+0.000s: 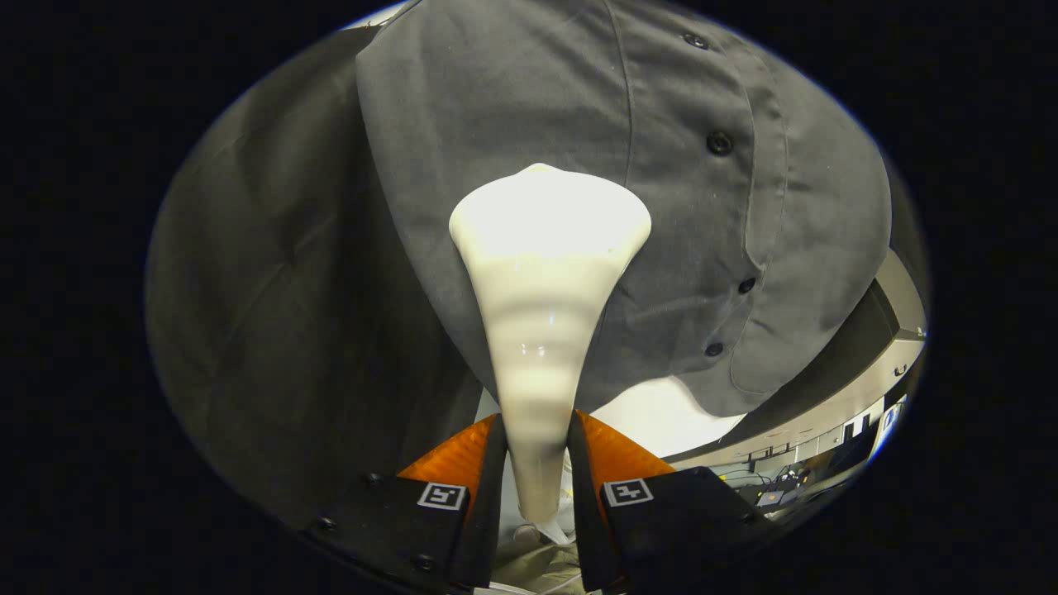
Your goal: Iron the clothes twice with a garment steamer, once on the left side and once on the right side.
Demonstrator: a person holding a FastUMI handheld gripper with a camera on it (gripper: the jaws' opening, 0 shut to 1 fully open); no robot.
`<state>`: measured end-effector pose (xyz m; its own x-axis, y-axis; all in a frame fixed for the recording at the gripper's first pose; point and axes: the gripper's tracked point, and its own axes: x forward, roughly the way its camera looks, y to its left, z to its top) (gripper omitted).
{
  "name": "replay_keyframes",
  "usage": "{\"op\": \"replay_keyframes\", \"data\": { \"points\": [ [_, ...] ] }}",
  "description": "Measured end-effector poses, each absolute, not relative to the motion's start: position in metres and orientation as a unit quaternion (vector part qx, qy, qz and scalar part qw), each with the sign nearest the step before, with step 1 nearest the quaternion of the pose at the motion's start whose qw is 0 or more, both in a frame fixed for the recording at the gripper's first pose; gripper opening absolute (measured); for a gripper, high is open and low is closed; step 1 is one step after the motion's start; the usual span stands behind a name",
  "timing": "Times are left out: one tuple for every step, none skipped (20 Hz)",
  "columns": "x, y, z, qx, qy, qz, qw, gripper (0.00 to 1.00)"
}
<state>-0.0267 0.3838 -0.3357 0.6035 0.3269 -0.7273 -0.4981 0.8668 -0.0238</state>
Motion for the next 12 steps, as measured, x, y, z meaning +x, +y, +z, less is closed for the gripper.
{"op": "replay_keyframes", "data": {
  "points": [
    [-0.028, 0.38, -0.341, -0.114, 0.384, 0.231, 0.887, 0.47],
    [-0.029, 0.38, -0.347, -0.116, 0.389, 0.229, 0.885, 0.47],
    [-0.029, 0.377, -0.354, -0.117, 0.394, 0.228, 0.883, 0.47],
    [-0.03, 0.374, -0.362, -0.118, 0.398, 0.226, 0.881, 0.47],
    [-0.031, 0.372, -0.367, -0.119, 0.403, 0.224, 0.879, 0.47],
    [-0.032, 0.37, -0.373, -0.119, 0.407, 0.222, 0.878, 0.47],
    [-0.033, 0.367, -0.378, -0.119, 0.411, 0.221, 0.876, 0.47],
    [-0.034, 0.365, -0.385, -0.119, 0.415, 0.219, 0.875, 0.47],
    [-0.034, 0.363, -0.39, -0.12, 0.419, 0.218, 0.873, 0.47],
    [-0.036, 0.36, -0.397, -0.122, 0.422, 0.216, 0.872, 0.47],
    [-0.037, 0.357, -0.405, -0.124, 0.427, 0.214, 0.87, 0.47],
    [-0.039, 0.354, -0.41, -0.126, 0.432, 0.211, 0.868, 0.47]
  ]
}}
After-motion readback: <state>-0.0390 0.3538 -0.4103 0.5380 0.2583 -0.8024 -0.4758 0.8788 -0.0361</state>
